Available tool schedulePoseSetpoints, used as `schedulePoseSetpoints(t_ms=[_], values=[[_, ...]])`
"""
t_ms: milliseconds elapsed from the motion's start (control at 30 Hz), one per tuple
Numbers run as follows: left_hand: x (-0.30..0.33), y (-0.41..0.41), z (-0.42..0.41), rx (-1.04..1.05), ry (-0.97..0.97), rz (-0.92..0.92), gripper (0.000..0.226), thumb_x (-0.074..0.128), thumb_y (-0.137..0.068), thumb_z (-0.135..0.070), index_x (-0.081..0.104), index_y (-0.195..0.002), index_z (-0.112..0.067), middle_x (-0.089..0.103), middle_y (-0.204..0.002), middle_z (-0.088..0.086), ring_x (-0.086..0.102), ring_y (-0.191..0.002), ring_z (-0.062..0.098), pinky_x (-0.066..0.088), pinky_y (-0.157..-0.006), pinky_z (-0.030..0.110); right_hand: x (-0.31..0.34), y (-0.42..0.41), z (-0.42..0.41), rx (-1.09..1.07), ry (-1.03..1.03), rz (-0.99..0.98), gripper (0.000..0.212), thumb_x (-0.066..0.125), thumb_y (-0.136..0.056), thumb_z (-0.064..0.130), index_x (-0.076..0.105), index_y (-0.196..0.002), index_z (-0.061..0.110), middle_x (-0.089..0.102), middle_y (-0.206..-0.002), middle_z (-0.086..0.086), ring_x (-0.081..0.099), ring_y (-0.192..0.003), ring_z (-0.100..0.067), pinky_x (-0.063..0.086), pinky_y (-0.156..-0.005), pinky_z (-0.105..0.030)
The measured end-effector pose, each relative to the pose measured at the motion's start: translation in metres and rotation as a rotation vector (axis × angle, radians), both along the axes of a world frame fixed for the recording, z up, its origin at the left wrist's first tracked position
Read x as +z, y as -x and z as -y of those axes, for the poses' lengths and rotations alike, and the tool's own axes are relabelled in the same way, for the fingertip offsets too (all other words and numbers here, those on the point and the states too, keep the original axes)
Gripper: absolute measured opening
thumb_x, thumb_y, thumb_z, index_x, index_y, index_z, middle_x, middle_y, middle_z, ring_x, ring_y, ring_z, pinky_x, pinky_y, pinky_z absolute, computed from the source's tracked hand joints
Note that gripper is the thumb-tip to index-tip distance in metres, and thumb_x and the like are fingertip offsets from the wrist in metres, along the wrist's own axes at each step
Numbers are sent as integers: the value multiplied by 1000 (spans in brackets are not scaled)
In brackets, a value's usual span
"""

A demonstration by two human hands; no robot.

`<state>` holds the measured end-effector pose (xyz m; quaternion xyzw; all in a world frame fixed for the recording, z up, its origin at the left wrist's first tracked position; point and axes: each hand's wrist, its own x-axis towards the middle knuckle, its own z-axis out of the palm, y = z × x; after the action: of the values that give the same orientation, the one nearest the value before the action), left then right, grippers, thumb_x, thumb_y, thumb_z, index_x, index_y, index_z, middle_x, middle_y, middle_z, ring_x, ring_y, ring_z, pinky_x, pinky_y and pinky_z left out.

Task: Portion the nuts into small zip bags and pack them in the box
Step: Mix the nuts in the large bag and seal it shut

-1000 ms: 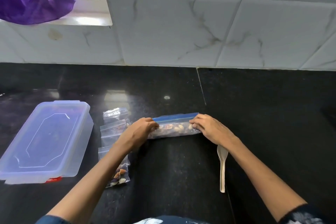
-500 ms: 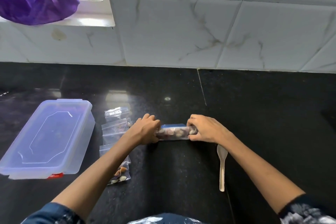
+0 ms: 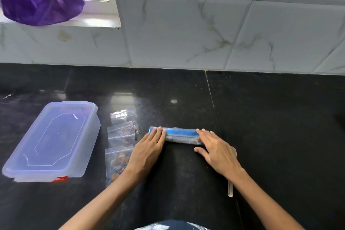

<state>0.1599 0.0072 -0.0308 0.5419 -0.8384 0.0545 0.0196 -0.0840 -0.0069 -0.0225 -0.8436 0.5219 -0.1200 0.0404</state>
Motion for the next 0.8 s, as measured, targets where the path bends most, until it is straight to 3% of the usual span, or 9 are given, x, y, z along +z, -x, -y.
schedulePoseSetpoints(t_ms=[67,200,267,367,467,533,600,700,800], values=[[-5,4,-10,52,-51,-9,54,31,-79,-12,64,-121,-5,65,-120,18,64,-109,28,54,-85,38,-5,-2,-12,-27,48,-73,46,65,-84,43,65,-117,12,66,-122,-2,64,-112,-18,49,-92,-29],[-10,8,-15,119,-147,3,57,32,-85,-38,58,-129,-12,58,-129,19,59,-117,30,49,-92,41,-13,-11,-24,-123,-39,-111,70,11,-100,51,50,-135,6,51,-140,-9,51,-128,-20,40,-103,-37],[-6,13,-16,145,-162,1,63,32,-85,-47,58,-129,-10,57,-131,18,57,-120,29,46,-95,44,-14,-21,-23,-162,-5,-105,72,6,-99,52,36,-143,4,38,-149,-11,38,-136,-21,28,-114,-34],[-6,19,-17,187,-117,-60,71,26,-86,-54,47,-136,-7,48,-141,15,48,-129,26,33,-104,44,-13,-36,-22,-167,-73,-145,73,5,-98,55,32,-145,5,30,-151,-11,33,-138,-23,18,-112,-38],[-7,22,-18,192,-161,-80,83,-3,-80,-62,3,-147,-12,6,-157,9,9,-146,22,-1,-114,36,-20,-39,-21,-169,-175,-189,76,4,-98,56,37,-141,4,36,-148,-10,40,-135,-24,16,-111,-36],[-7,22,-17,193,-189,-86,90,-15,-72,-63,-9,-148,-15,-10,-157,5,-7,-147,19,-12,-112,32,-25,-37,-20,-168,-175,-186,76,4,-98,56,36,-142,4,38,-148,-11,34,-137,-23,10,-113,-34],[-6,22,-17,188,-186,-74,94,-18,-69,-62,-7,-150,-16,-10,-158,5,-9,-147,18,-13,-112,32,-27,-37,-20,-150,-139,-179,75,2,-97,57,26,-145,5,28,-153,-10,21,-141,-20,3,-116,-32],[-6,21,-20,196,-194,-91,91,-16,-72,-62,-7,-151,-16,-8,-159,4,-9,-147,17,-11,-114,32,-29,-35,-20,-91,-113,-144,75,-7,-86,58,-8,-145,13,-11,-154,0,-12,-143,-15,-15,-116,-28],[-7,22,-18,214,-212,-110,77,0,-89,-60,-8,-151,-16,-10,-159,4,-10,-146,17,-7,-116,31,-30,-34,-16,-87,-102,-160,69,-9,-86,52,-15,-144,15,-16,-155,2,-12,-146,-15,-16,-112,-28]])
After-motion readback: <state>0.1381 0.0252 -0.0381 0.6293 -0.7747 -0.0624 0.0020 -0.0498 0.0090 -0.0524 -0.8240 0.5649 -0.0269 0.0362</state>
